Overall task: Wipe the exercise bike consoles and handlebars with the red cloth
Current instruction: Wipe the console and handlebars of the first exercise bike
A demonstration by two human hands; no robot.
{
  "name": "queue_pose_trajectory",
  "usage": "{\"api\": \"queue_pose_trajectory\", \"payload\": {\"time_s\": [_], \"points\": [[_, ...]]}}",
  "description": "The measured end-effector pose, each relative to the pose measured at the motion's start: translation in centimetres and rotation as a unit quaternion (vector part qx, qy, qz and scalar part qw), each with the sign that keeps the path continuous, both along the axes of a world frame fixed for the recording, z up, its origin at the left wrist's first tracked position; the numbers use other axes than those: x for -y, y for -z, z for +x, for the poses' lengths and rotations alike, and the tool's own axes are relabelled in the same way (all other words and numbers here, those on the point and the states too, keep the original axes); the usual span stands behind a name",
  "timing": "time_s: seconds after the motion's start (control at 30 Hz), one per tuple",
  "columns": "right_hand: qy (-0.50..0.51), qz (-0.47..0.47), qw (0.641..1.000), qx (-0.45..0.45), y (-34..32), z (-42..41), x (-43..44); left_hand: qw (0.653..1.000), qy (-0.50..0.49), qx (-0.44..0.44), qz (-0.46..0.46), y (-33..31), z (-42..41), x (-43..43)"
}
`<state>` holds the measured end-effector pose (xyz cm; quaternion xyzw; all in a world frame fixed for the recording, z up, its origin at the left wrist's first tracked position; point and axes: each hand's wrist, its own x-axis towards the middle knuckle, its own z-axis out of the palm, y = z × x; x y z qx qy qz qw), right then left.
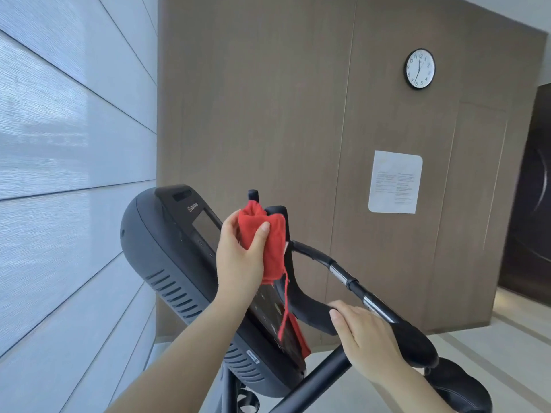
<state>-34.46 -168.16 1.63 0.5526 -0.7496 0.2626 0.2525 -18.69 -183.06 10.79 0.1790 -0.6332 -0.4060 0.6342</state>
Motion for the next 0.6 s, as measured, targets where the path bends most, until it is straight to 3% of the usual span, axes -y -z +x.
{"api": "queue_pose_trajectory", "payload": {"time_s": [0.23,0.37,0.6], "points": [[0.005,-0.006,1.0,-0.001,0.0,0.0,0.1,0.985,-0.039,0.101,-0.133,1.6,-0.1,-1.1],[0.012,-0.016,1.0,-0.003,-0.1,0.1,0.2,0.983,-0.059,0.122,-0.121,2.9,0.3,-0.9],[0.012,-0.009,1.0,-0.002,-0.1,0.1,0.1,0.991,-0.038,0.081,-0.095,2.6,-0.5,-1.5]]}}
